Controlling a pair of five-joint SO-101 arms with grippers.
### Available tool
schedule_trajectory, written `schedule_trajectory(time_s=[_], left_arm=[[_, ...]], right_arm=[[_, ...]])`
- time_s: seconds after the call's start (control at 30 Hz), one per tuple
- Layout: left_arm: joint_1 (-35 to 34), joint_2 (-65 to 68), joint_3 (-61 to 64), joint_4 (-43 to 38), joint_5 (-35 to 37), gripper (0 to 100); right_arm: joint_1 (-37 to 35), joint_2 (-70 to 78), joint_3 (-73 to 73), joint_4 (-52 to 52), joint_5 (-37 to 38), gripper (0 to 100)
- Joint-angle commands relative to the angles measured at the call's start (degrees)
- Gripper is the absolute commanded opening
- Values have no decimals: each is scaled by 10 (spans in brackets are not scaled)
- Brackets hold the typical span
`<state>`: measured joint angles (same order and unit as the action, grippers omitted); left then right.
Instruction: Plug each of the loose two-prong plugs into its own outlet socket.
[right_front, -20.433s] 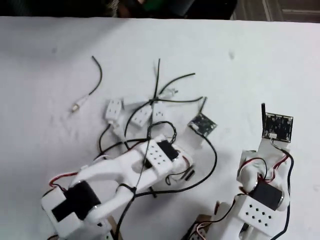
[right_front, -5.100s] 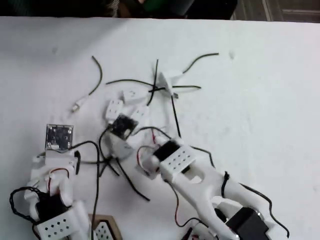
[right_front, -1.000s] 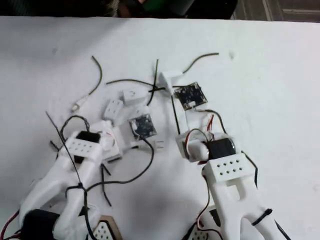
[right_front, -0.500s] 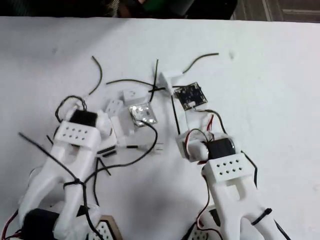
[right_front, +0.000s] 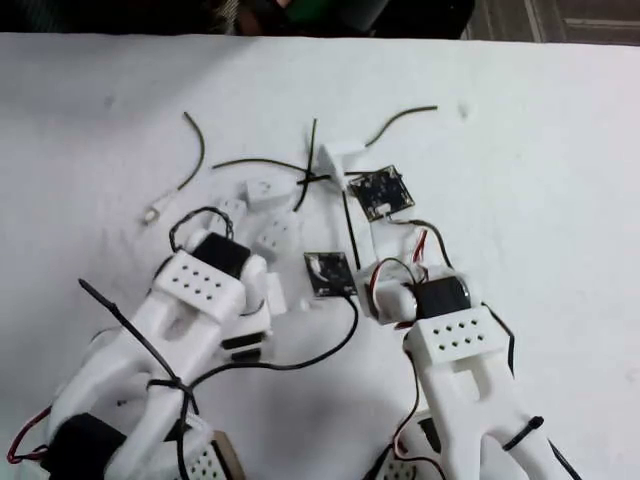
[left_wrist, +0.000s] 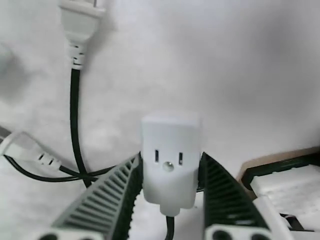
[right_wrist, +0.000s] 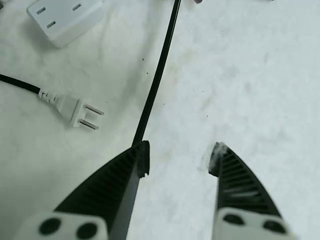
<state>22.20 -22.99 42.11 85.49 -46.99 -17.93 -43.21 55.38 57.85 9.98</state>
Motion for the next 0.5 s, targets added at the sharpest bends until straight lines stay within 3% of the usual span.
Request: schedule_trajectory(time_s=[0.0, 0.23, 0.37, 0.47], left_arm=[[9, -4, -3, -4, 3, 155], [7, -4, -2, -6, 8, 183], [7, -4, -3, -6, 55, 255], [7, -4, -4, -3, 59, 251]], right_arm=[[7, -11, -4, -6, -4, 198], [7, -11, -4, -6, -4, 198], [7, -11, -4, -6, -4, 198], [7, -11, -4, -6, -4, 198]])
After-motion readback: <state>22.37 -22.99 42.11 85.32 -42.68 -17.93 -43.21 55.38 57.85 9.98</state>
